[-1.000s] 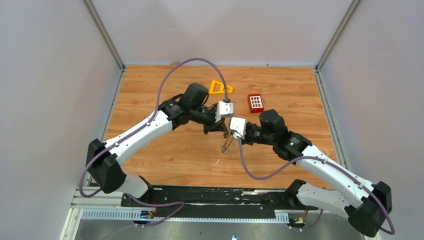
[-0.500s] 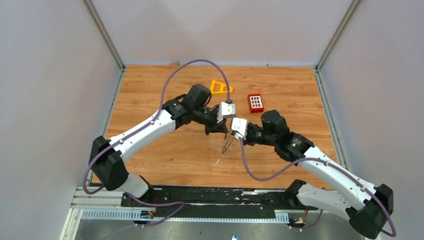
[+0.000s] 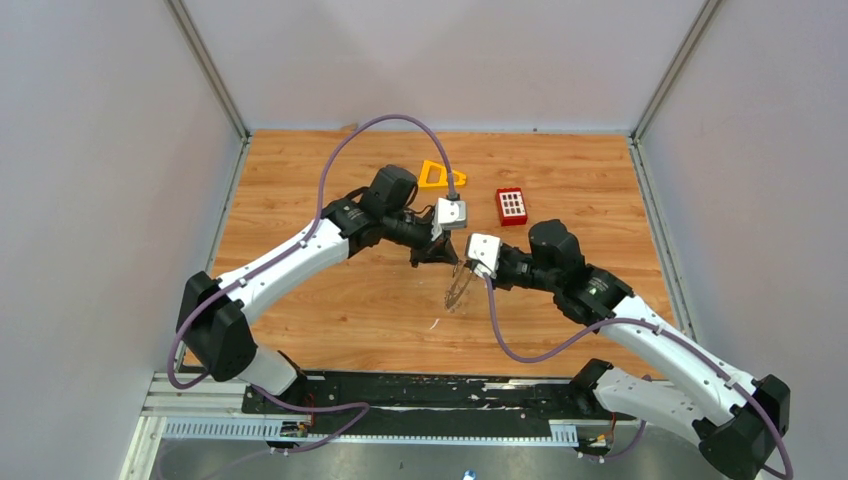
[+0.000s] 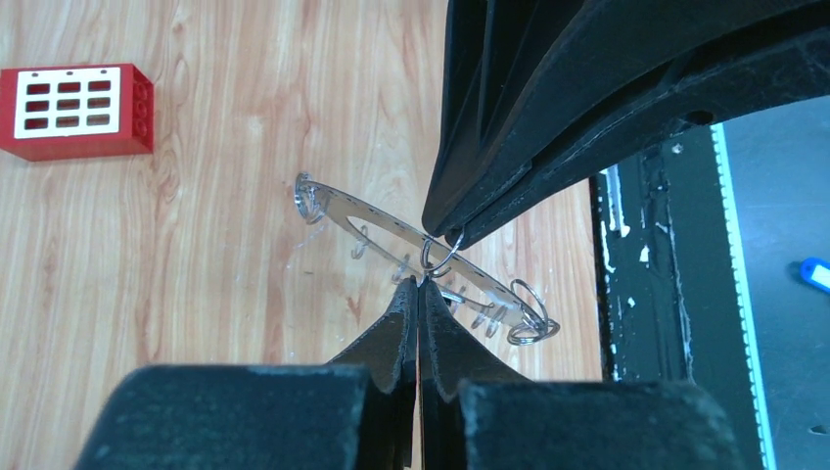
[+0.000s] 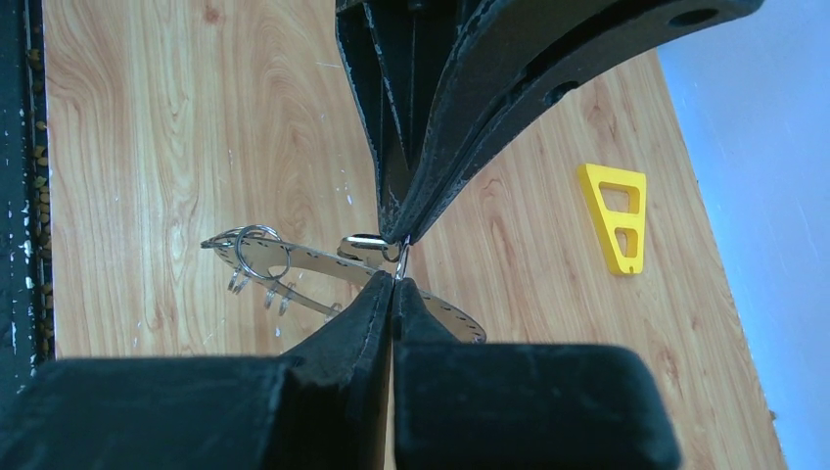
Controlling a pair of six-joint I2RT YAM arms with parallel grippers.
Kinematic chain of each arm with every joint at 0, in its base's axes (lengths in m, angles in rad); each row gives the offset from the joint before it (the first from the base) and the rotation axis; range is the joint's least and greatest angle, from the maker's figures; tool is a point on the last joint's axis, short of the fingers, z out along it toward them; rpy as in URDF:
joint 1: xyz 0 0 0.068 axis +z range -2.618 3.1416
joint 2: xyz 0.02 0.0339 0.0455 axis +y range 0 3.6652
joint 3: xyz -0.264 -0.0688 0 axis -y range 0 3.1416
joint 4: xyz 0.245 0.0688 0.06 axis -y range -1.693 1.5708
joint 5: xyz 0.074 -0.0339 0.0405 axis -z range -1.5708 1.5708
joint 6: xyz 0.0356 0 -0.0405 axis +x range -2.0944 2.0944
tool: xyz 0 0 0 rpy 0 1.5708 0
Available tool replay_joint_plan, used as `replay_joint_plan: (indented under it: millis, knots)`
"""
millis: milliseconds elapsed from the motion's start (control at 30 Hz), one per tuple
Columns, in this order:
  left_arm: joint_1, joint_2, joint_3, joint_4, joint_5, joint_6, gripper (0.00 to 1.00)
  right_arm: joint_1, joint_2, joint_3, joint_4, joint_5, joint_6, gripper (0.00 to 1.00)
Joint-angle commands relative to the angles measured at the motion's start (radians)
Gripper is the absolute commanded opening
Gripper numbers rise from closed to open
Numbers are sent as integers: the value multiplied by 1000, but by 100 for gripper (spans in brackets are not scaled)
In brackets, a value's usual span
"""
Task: Put the keys on the keyring
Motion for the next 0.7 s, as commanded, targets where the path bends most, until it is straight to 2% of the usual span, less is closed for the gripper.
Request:
replay_joint_plan:
  millis: [0, 200, 433, 667]
  knots:
    - [45, -40, -32, 85, 63, -48, 0, -7, -42, 14, 69, -55, 30, 0]
    - [50, -56, -80, 151, 175, -27, 2, -14, -37, 33, 70, -95, 54, 0]
    - [54, -58, -90, 168, 205, 2, 6, -17, -31, 57, 65, -129, 68, 0]
    - [59, -64, -87, 149, 213, 52, 23, -25, -29, 67, 64, -151, 76, 0]
